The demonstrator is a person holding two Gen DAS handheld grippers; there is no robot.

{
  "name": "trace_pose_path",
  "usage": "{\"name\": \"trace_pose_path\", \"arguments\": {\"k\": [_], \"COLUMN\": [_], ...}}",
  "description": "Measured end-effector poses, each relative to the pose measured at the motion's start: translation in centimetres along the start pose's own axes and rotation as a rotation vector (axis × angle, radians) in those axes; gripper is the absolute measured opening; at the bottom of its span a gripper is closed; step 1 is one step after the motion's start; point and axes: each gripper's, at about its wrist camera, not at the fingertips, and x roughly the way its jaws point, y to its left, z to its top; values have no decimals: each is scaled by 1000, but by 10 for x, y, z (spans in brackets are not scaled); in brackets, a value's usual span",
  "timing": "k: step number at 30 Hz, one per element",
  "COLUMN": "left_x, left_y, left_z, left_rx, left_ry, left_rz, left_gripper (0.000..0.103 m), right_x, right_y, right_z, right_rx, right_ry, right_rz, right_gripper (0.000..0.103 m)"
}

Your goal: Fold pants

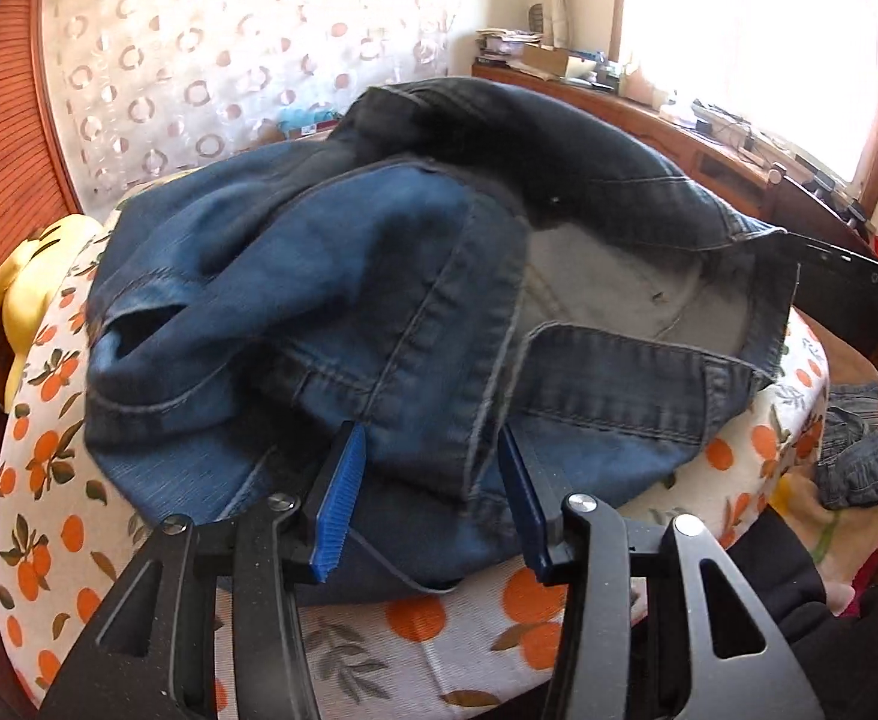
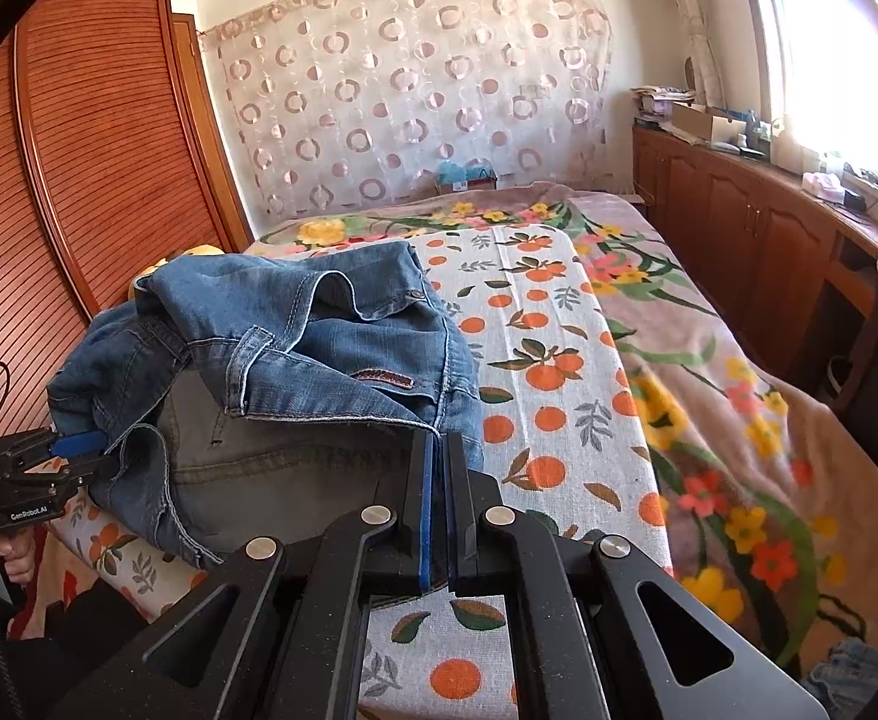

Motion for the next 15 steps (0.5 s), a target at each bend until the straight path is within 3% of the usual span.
{"name": "trace_pose_path", "arguments": {"k": [3,8,10,15], "left_x": [-2,-3,-3,-17], "left_y": [6,13,11,8], "left_z": [-5,-9,-7,6], "left_rx": [-17,-27,-28,-24], "left_ry": [4,12,7,-43], "left_rz": [-9,-13,-17,-13], "left_gripper": [30,21,10,5], "right_x": [0,2,4,16], "right_y": [0,0,0,2], "right_z": [-1,-3,-3,-2], "right_rx": [0,9,11,-30], "right_ry": [7,17,26,70], "right_rz": [1,7,9,0], "right_gripper": [2,2,4,5]}}
